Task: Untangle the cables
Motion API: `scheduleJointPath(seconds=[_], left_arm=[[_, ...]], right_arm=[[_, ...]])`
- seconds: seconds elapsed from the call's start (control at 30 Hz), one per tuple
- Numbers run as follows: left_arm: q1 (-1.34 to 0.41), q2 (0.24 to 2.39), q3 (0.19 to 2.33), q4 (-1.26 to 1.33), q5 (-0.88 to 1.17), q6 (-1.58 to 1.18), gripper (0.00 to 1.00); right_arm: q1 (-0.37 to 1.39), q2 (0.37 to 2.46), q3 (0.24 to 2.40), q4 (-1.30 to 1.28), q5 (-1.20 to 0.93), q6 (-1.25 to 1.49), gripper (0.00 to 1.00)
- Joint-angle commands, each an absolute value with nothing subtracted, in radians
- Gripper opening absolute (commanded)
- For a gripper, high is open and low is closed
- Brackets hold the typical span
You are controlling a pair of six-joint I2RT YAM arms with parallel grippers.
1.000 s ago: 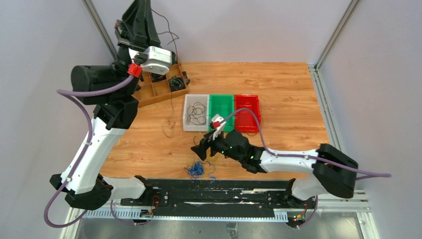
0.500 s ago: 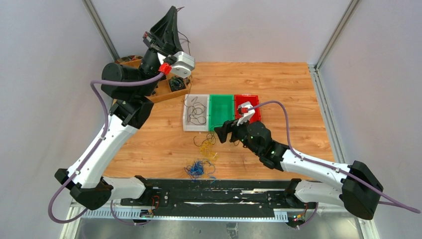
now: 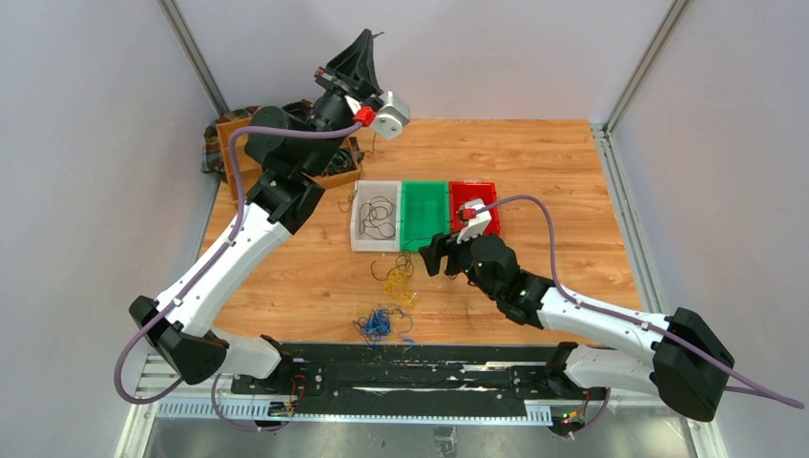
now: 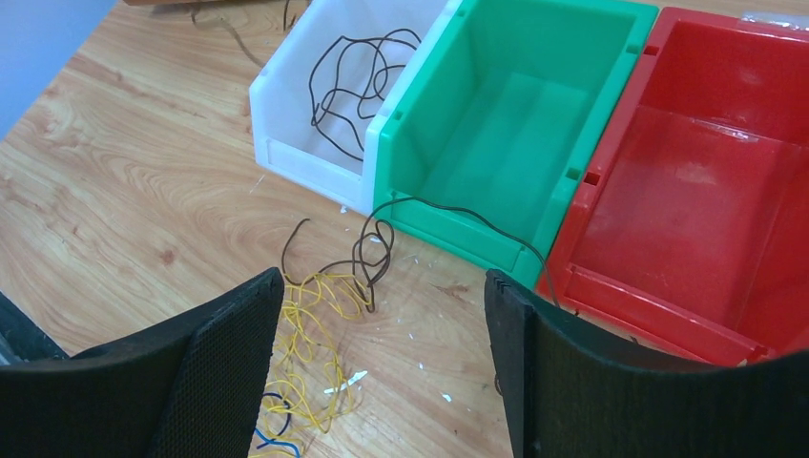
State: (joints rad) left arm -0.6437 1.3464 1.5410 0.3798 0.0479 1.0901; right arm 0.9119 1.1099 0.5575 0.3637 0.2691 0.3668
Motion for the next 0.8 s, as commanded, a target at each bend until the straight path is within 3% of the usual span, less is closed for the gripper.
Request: scheduleJointPath(seconds=[0.0, 0.57, 0.77], left_arm=[[-0.643, 1.365, 1.57, 0.425, 0.029, 1.112, 0.01], [-0.644, 1.397, 1.72, 0.479, 0.134, 1.179, 0.0], [-0.644, 1.368, 1.665, 0.476, 0.139, 1.194, 0.0]], right_arm=[[0.893, 1.098, 0.538, 0.339, 0.301, 0.373, 0.76], [0.869, 1.082, 0.52, 0.314, 0.284, 0.385, 0.75], [0.862, 1.088, 0.519, 0.314, 0.28, 0.398, 0.75]])
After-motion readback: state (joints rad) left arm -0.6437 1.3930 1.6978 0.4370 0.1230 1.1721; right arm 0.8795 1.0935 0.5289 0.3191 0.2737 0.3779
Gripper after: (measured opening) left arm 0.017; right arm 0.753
